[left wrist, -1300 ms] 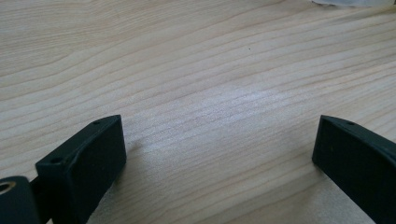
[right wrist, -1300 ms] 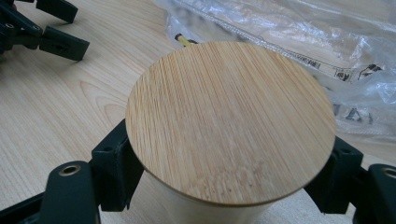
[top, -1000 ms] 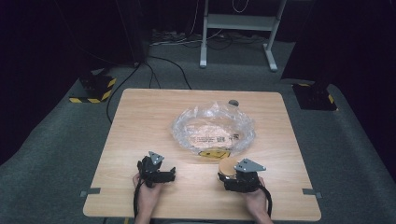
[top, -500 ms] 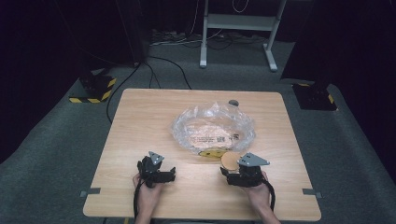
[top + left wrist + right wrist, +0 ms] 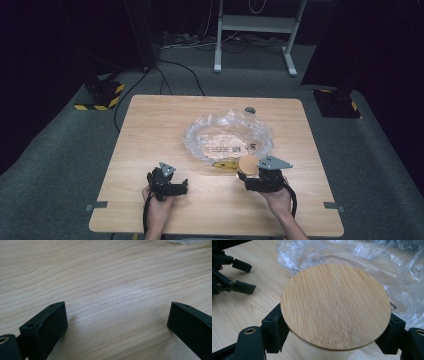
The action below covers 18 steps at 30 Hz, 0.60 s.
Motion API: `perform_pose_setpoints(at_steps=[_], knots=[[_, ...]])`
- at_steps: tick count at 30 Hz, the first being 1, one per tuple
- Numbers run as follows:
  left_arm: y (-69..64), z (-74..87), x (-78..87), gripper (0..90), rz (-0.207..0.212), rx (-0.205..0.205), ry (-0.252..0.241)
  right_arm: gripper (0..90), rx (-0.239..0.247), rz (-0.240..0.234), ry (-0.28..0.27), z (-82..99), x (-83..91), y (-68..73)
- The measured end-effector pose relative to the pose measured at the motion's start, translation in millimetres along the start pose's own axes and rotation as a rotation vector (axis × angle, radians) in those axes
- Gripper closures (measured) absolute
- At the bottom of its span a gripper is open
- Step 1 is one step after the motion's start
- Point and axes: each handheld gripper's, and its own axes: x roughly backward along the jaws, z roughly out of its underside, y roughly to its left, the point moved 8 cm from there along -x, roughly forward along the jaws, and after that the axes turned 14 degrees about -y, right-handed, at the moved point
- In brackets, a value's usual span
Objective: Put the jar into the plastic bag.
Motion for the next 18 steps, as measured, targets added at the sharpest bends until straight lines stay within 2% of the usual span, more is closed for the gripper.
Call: perform_pose_setpoints(at_steps=[4,10,18], knots=[[0.0,0.0,0.0,3.1,0.0,-0.001,0.0,25.0,0.007,-0.001,-0.002,-5.4,-1.4,-2.5],[0.0,0.0,0.0,3.1,0.0,-0.001,0.001,25.0,-0.014,-0.006,-0.006,-13.4,-4.7,-8.3],[0.0,0.0,0.0,3.1,0.0,0.0,0.0,25.0,-0.02,0.001,-0.015,-24.5,-9.0,-16.9]])
